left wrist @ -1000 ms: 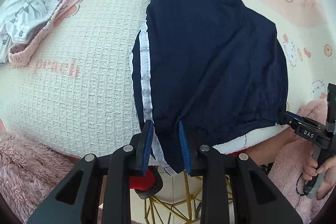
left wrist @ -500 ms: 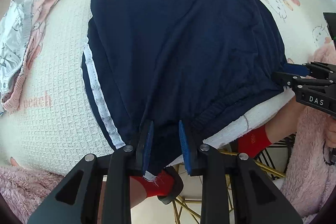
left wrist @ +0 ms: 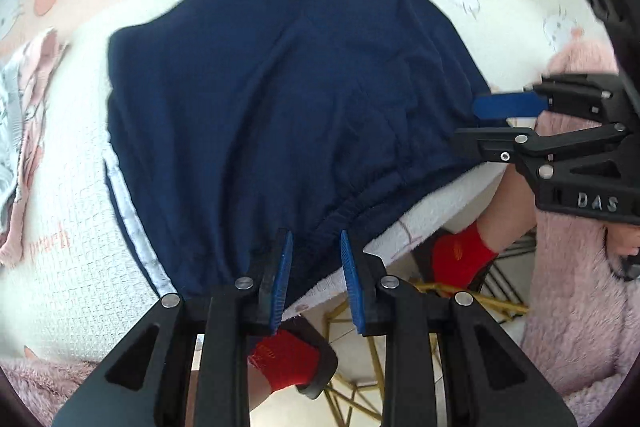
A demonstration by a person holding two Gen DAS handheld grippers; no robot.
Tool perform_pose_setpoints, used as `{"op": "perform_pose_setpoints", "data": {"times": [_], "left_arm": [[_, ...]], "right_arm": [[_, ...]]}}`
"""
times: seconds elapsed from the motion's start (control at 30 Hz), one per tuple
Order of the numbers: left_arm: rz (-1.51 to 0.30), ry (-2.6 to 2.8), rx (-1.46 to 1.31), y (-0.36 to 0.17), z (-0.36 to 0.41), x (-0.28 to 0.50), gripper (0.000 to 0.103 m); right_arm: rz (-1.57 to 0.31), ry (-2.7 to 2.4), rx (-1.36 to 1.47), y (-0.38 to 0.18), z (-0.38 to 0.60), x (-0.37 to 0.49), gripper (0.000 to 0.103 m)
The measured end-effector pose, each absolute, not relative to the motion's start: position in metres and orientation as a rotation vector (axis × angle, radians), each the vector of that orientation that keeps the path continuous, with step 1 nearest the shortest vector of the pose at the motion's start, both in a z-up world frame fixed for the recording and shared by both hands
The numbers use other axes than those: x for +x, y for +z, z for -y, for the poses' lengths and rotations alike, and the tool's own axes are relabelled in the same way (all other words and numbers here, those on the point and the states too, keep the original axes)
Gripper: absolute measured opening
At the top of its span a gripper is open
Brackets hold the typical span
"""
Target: Fold clothes
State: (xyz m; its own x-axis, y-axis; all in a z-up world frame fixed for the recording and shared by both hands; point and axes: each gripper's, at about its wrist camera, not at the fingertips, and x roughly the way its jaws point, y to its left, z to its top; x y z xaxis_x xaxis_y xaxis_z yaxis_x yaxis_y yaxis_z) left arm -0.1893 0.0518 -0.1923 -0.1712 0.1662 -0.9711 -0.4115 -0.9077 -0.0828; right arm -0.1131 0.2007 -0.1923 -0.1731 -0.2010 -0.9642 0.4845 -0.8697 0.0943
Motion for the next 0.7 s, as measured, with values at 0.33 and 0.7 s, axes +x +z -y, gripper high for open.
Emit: {"op": "perform_pose_setpoints", "data": {"times": [0.33,0.7], "left_arm": [[-0.296,2.189,-1.655,-0.17,-0.044,-0.219,0.006],[-0.215,2.091,-1.719,-0.199,-0.08,-0.172,0.01]], "right_arm": [[-0.356,-2.051,1.721,-0.202,-0.2,-0.126,0.031],[-0.235,-1.905,1.851,-0.207,-0.212,-0.118,0.01]]}}
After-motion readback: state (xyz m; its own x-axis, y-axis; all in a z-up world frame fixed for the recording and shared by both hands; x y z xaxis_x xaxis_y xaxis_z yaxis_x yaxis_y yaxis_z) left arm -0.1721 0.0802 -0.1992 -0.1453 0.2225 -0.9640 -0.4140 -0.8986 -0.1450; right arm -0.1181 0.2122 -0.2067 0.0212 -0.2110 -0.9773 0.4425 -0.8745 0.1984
